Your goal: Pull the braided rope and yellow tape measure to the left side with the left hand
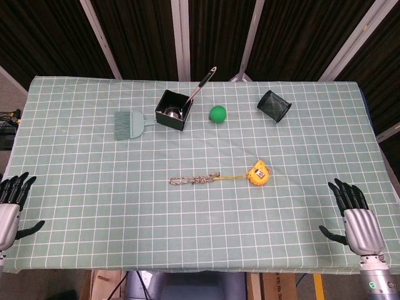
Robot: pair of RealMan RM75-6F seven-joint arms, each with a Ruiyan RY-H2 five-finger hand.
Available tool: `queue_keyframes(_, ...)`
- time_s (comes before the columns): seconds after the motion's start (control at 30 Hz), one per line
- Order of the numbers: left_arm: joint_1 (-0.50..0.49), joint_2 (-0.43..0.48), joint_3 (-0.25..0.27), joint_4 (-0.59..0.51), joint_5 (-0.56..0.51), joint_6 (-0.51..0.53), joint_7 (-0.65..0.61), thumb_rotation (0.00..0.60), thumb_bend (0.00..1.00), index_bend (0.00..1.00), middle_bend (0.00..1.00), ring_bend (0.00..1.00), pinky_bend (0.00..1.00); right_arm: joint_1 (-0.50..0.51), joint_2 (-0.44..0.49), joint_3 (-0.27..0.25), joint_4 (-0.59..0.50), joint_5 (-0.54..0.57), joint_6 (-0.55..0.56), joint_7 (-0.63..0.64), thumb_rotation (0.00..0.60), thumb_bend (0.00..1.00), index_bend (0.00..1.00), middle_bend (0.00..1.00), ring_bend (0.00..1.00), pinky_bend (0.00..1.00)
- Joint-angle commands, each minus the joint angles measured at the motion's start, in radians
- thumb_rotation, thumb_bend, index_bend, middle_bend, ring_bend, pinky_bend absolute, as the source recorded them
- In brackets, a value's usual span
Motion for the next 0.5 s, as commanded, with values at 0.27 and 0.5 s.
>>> queue_keyframes(0.27, 0.000, 0.000, 0.001, -0.003, 0.003, 0.001, 0.004, 0.600, 0.00, 0.00, 0.00, 0.00, 0.00, -0.002, 0.001, 0.001, 0.001, 0.000, 0.004, 0.003, 0.600, 0.19, 0.00, 0.00, 0.00, 0.00)
queue_keyframes(0.5, -0.002, 0.001, 0.001, -0.002, 0.001, -0.004, 0.000, 0.600, 0.00, 0.00, 0.00, 0.00, 0.00, -0.003, -0.008, 0.009, 0.008, -0.005, 0.021, -0.002, 0.600, 0.19, 0.00, 0.00, 0.00, 0.00)
